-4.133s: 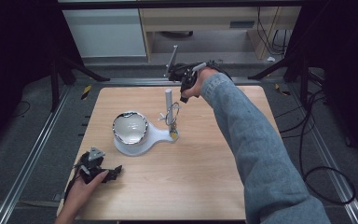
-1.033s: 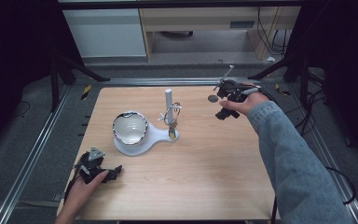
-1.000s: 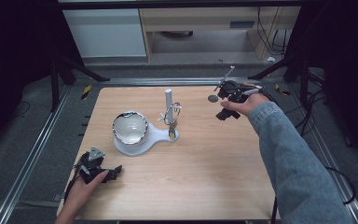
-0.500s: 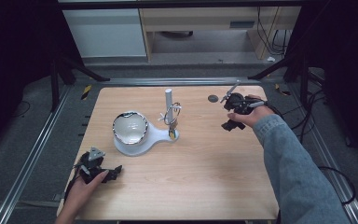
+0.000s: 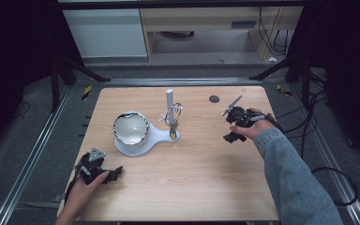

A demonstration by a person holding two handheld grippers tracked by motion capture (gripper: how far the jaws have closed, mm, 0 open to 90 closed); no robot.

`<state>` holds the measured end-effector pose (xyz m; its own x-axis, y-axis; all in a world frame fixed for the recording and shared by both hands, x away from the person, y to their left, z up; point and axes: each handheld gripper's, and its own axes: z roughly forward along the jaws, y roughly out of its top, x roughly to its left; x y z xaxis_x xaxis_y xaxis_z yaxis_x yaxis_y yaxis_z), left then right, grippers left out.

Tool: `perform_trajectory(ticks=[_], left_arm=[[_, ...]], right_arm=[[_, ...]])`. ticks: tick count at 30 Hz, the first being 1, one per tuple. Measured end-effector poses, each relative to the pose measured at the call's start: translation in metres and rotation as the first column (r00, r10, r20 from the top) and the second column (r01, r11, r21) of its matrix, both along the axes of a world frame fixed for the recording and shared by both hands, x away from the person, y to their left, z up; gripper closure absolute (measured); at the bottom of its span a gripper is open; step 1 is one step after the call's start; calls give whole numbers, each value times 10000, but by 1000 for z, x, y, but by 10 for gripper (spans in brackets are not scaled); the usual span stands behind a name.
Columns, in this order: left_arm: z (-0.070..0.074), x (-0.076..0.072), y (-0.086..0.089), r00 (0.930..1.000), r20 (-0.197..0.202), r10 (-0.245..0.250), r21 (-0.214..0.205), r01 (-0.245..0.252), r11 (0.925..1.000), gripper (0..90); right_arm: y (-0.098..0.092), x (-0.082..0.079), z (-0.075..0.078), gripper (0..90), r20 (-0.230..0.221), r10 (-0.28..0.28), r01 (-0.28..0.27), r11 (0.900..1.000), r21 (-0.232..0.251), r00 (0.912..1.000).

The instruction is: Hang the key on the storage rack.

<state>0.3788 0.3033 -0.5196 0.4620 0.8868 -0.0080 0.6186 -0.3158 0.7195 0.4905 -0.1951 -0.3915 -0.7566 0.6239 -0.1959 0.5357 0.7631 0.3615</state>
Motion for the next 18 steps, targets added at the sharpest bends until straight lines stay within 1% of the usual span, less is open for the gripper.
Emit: perform_trajectory(ticks=[2, 4, 6, 7, 8, 12, 13, 14, 15, 16, 18], left_arm=[[0, 0, 0, 10000, -2, -4, 3, 4, 10000, 0], [0, 0, 0, 10000, -2, -3, 2, 3, 10000, 0], [0, 0, 0, 10000, -3, -3, 6, 3, 10000, 0], [0, 0, 0, 10000, -3, -3, 6, 3, 10000, 0], [0, 0, 0, 10000, -2, -2, 3, 2, 10000, 0], [0, 0, 0, 10000, -3, 4, 7, -4, 10000, 0], [0, 0, 0, 10000, -3, 4, 7, -4, 10000, 0], [0, 0, 0, 10000, -2, 6, 5, -6, 10000, 0], [0, 0, 0, 10000, -2, 6, 5, -6, 10000, 0], [0, 0, 0, 10000, -2, 5, 5, -5, 10000, 0], [0, 0, 0, 10000, -3, 5, 4, -5, 10000, 0]], right_arm=[[-2, -1, -7, 114, 77, -7, 6, 10000, 61, 10000], [-4, -2, -15, 114, 138, -166, 163, 9997, 190, 9998], [-8, -3, -23, 114, 381, -272, 257, 9990, 376, 9989], [-8, -3, -23, 114, 381, -272, 257, 9990, 376, 9989], [-12, -5, -30, 112, 883, -518, 452, 9962, 749, 9948], [-21, -6, -50, 109, 1515, -1291, 1039, 9811, 1635, 9800], [-21, -6, -50, 109, 1515, -1291, 1039, 9811, 1635, 9800], [-25, -7, -62, 104, 1485, -1704, 1382, 9688, 2056, 9741], [-25, -7, -62, 104, 1485, -1704, 1382, 9688, 2056, 9741], [-28, -8, -73, 101, 1382, -1946, 1583, 9584, 2374, 9711], [-30, -9, -83, 99, 1344, -2139, 1742, 9502, 2583, 9675]])
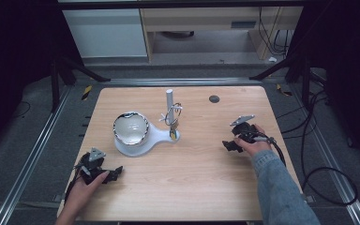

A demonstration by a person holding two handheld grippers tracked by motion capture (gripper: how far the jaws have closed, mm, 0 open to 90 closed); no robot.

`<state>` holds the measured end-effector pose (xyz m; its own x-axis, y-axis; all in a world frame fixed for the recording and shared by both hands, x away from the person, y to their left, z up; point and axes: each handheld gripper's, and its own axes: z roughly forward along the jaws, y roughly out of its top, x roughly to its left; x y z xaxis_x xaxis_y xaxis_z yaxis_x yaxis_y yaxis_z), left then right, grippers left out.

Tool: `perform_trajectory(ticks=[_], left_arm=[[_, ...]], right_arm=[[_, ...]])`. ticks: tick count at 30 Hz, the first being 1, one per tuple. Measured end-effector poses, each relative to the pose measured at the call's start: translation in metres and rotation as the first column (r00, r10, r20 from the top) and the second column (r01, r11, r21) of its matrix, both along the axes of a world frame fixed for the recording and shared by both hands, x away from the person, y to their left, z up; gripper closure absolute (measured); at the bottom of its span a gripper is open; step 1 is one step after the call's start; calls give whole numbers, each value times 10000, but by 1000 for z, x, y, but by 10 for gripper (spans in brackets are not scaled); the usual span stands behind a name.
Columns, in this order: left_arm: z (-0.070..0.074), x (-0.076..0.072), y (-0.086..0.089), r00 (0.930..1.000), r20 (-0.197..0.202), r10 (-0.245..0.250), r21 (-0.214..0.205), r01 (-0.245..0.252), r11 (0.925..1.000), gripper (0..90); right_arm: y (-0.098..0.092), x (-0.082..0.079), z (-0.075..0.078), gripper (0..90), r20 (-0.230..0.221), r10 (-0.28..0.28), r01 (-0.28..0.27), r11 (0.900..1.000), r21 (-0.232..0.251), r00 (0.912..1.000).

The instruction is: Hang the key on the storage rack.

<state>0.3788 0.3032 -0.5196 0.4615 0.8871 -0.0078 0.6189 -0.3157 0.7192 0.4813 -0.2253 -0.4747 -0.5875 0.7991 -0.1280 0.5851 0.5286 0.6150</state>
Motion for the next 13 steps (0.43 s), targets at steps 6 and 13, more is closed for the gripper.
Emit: perform_trajectory(ticks=[6, 13], left_arm=[[0, 0, 0, 10000, -2, -1, 1, 1, 10000, 0], [0, 0, 0, 10000, -3, 6, 2, -6, 10000, 0]], right_arm=[[-5, -4, -23, 59, 18, -307, 305, 9969, 731, 9995], [-11, -8, -32, 15, 446, -610, 537, 9874, 1490, 9971]])
